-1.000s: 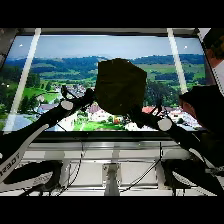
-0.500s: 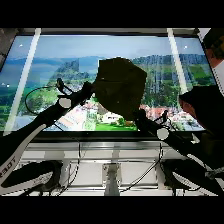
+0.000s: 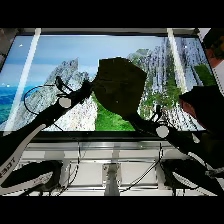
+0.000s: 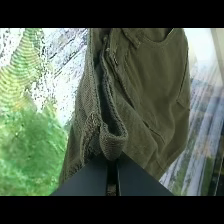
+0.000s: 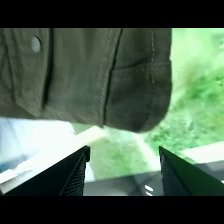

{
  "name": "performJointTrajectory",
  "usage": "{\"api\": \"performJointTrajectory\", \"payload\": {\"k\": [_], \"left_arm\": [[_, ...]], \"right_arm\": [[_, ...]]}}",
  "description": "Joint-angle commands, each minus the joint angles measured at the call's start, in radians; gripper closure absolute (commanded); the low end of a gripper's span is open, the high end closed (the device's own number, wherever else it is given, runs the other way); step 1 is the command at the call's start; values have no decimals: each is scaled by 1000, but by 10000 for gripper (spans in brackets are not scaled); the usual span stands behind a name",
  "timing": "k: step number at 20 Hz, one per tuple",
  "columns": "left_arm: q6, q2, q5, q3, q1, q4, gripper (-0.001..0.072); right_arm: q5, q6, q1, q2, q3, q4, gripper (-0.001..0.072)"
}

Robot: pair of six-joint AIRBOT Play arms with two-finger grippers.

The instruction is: Fold the clothes and pants, and hang the long-sleeved shirts on hangers.

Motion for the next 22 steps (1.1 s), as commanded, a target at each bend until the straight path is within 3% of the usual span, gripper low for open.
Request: {"api": "performJointTrajectory", "payload": {"k": [1,7,10,18,22], "left_arm": [[0,2,0,1,1,2,686],[0,9,0,1,1,2,686],[0,9,0,1,1,2,686],[0,9,0,1,0,2,686],[0,9,0,1,0,2,686]], "right_arm": [[54,-94,-3,-14,8,-29,227],[36,-116,-53,-66,19,-47,238],[89,-221,-113,-80,86,-47,239],[325,-250,-183,-164,155,-54,248],[285,-275,-208,-164,156,-61,248]]}}
